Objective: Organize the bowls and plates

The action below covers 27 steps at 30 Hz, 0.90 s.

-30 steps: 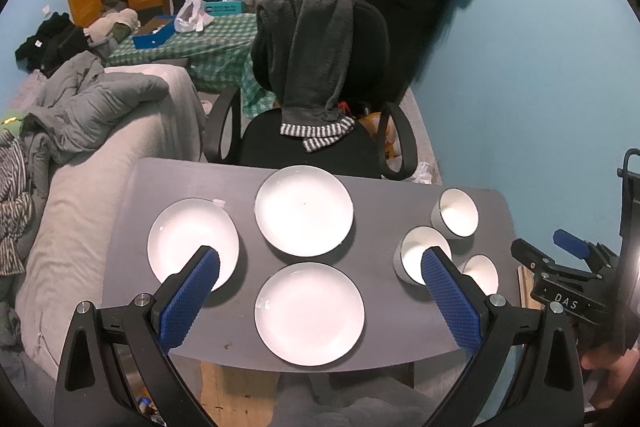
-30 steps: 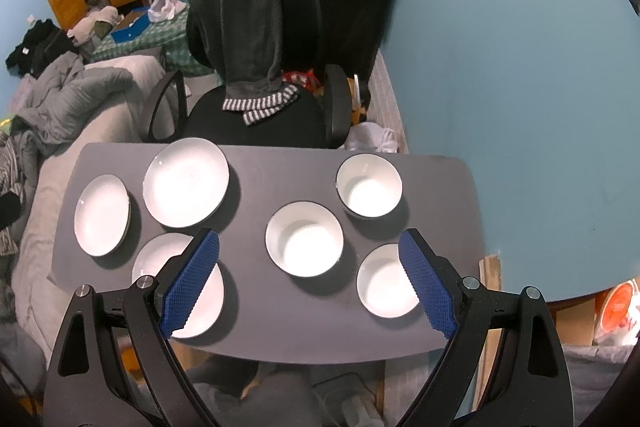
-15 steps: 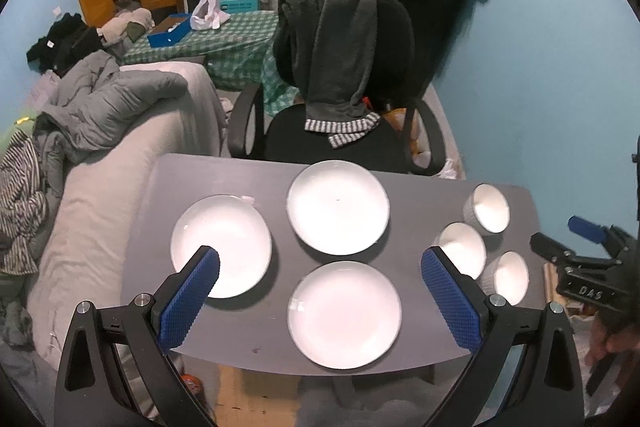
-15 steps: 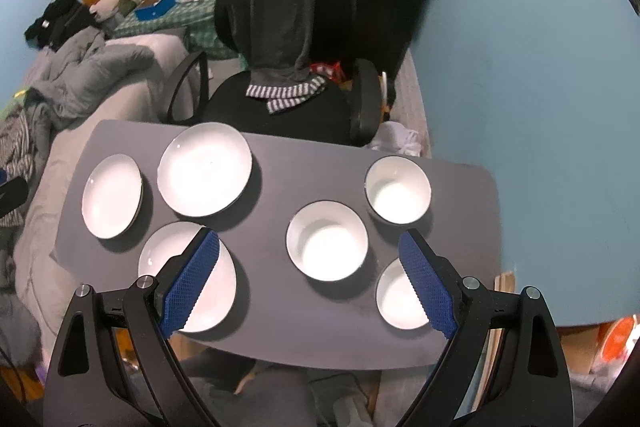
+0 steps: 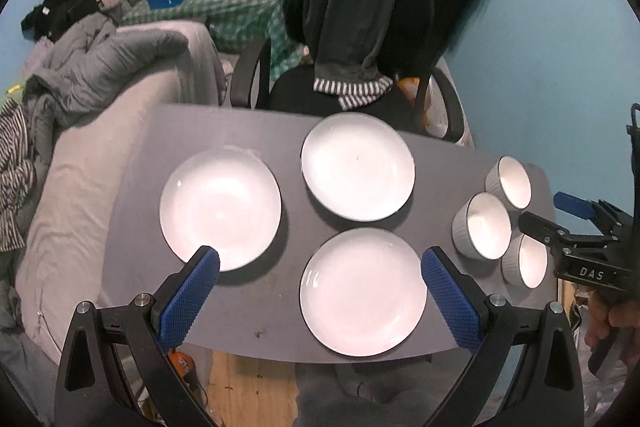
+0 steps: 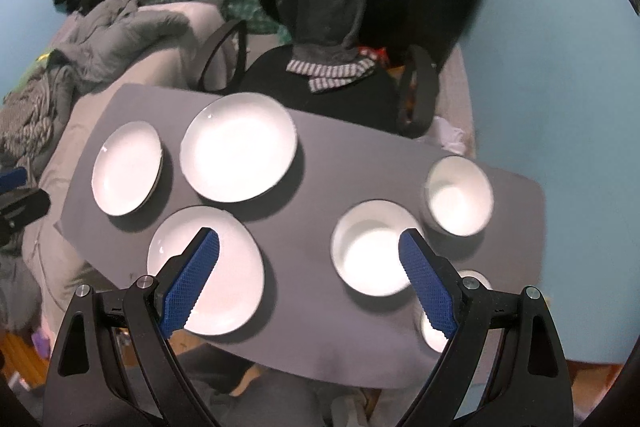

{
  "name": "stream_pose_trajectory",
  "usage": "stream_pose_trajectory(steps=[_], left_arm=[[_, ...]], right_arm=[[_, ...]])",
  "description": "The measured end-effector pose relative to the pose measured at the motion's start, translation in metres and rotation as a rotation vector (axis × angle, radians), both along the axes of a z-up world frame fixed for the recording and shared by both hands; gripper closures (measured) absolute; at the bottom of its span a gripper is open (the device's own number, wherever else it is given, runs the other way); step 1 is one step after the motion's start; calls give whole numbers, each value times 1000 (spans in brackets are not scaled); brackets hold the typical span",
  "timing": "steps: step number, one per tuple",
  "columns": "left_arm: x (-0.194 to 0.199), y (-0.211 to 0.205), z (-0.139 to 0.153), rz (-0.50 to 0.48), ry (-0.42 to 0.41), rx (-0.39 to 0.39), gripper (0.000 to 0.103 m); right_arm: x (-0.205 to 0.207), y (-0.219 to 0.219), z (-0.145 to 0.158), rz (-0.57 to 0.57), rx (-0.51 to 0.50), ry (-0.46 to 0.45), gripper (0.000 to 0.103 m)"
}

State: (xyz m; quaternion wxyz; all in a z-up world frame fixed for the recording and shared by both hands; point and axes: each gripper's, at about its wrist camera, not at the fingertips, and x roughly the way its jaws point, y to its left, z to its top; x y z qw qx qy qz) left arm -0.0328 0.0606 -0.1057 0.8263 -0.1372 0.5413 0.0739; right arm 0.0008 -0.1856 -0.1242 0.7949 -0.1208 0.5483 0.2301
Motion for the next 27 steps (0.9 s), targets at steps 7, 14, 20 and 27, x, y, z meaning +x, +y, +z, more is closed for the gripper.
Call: stream_pose_trajectory(steps=[7,14,20,27], left_arm=[[-1,4,-41,-11,53,-1,1],[1,6,-84,-13,112,-22,1],[-2,5,-118,8,163,-79,2],[-11,4,-148,16,228,-99,7]], right_arm=[[2,19,-50,57,2,80,13],[-4,34,-95,116,-30,130,13],[-7,43,-124,139,-35,175,13],[-9,46,-150,159,-38,218,13]])
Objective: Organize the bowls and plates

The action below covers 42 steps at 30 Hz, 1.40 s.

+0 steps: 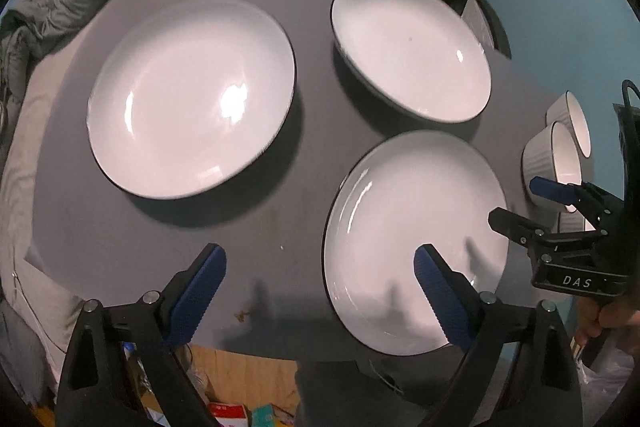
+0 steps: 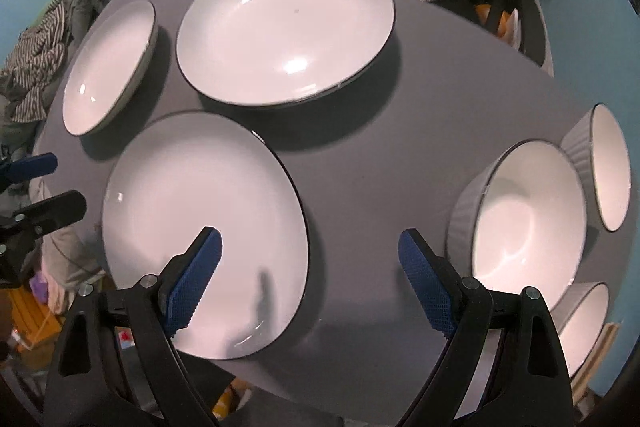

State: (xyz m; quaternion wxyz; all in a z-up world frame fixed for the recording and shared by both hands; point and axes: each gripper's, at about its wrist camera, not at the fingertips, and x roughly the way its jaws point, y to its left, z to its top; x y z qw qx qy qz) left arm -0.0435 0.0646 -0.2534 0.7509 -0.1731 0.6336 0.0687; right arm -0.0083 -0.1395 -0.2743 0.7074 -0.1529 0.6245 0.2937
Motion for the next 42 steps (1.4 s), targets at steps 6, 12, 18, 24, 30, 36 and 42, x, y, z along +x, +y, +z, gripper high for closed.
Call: stream_pose_trajectory(steps=[6,12,18,24,30,36,42], left_arm=[[-4,2,-18,28,23,-35,10],[-6,2,-32,31,41,-46,18],[-4,0,-41,35,51,-78,40],[-3,-1,-51,58,84,-94,59],[-5,0,-53,63,84,-123,73],[-6,-2,-57,69,73,-150,83],[-6,-11,-57,70,61,-153,84]], right_arm=[[-2,1,-13,-2,10,32,13],[-1,3,-24,-16,29,65,19],[-1,3,-32,-14,25,100,36],[9,6,-32,-8,19,110,50],[13,6,-32,-15,17,116,67],[10,-1,-32,-26,43,121,71],[7,-7,-30,-48,57,117,72]])
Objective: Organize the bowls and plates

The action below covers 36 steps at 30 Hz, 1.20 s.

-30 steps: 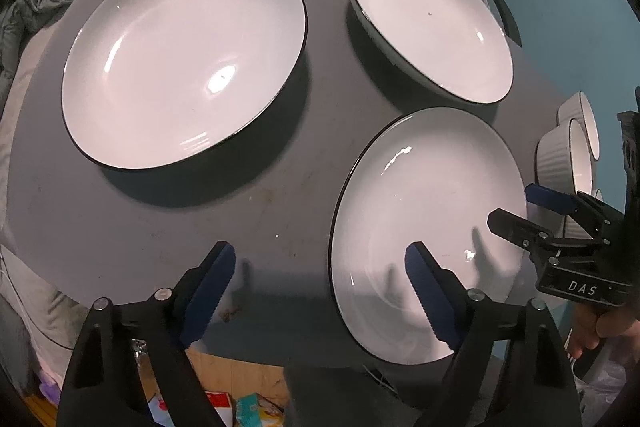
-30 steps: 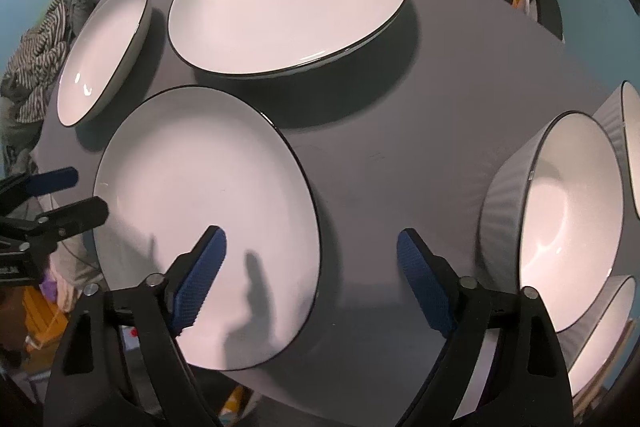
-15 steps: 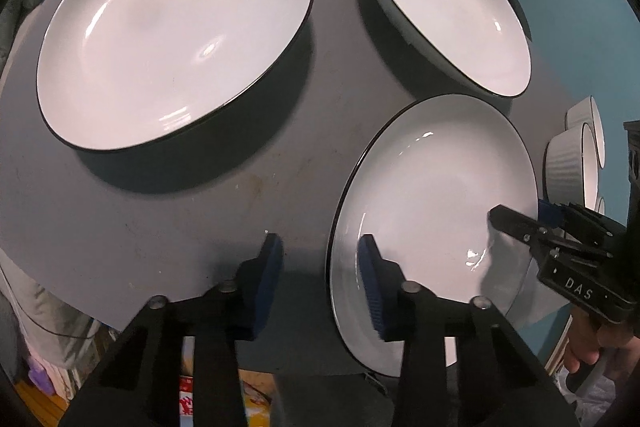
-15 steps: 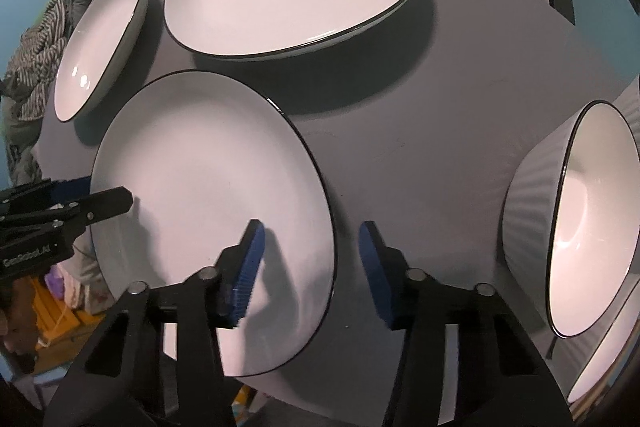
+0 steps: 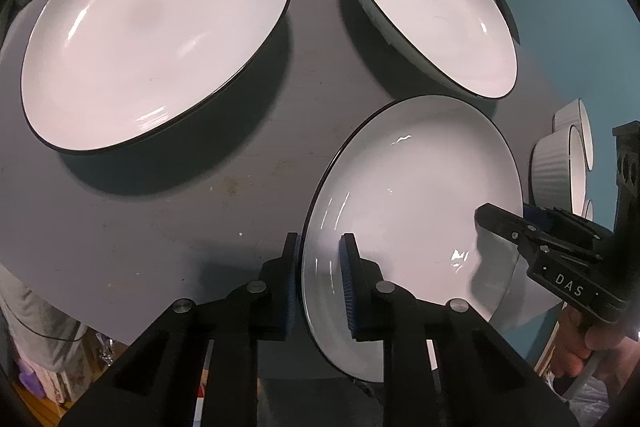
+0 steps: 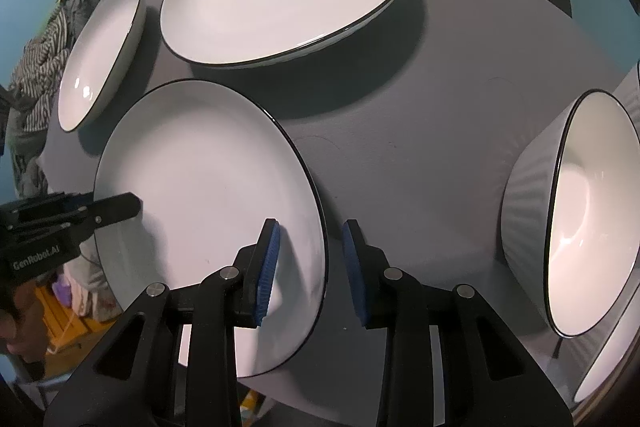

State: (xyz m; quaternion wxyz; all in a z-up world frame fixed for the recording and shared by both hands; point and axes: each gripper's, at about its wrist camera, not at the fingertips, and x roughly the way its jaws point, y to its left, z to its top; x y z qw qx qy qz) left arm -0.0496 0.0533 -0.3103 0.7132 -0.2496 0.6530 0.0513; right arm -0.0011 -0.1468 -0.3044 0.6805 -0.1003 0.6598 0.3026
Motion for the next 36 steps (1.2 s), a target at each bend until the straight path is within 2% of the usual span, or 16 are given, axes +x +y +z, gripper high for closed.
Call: stream_pose_trajectory(steps=[1,11,12,15,36], left_arm=[[-2,1,-2,8,-2,-5,84],[-2,-2,-8,44,8,-14,85],[-9,13,-4,51,11,-18,85],[-5,17,-3,70,24,-27,85],[0,20,0,71,27,-27,85]], right_arm=[[-1,-6,0,-6,17,17,81],[1,-1,1,-54,8,49,80],[2,-2,1,-57,10,54,80],[5,-4,1,-61,14,70,81],[14,-14,13,-81,47,77,85]])
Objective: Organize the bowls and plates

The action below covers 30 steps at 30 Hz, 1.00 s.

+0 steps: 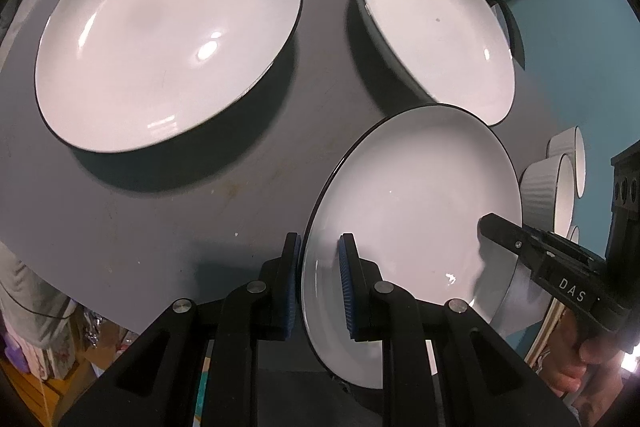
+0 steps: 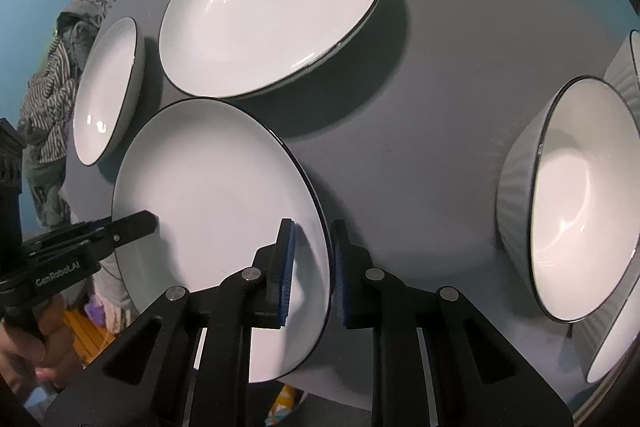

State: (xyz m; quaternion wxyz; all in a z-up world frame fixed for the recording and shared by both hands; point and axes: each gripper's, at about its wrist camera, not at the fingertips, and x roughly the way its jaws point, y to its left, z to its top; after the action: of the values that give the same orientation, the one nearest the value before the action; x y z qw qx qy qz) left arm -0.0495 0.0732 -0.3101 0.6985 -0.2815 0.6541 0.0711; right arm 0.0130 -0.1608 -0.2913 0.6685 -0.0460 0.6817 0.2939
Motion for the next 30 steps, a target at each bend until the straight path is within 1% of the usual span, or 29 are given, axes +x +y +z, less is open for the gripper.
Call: stream_pose_trajectory(steps=[10,11,20,27,28,30], left_arm=[[5,9,11,-11,-27,24,85],[6,11,12,-11,-32,28,85],[22,25,20,-15,-65,54,85],[41,34,24,-7,-75,67,85],[49,38,31,-7,-76,69,85],[53,40,34,-4,-81,78,85]], right_arm=[[-3,-5,6,-28,31,-27,85],[-3,-6,6,-52,46,-17,85],[0,-8,5,-69,65,-40,86],[20,3,9,-75,61,-53,86],[24,4,10,-78,61,-57,86],[34,7,11,-81,66,-54,86]])
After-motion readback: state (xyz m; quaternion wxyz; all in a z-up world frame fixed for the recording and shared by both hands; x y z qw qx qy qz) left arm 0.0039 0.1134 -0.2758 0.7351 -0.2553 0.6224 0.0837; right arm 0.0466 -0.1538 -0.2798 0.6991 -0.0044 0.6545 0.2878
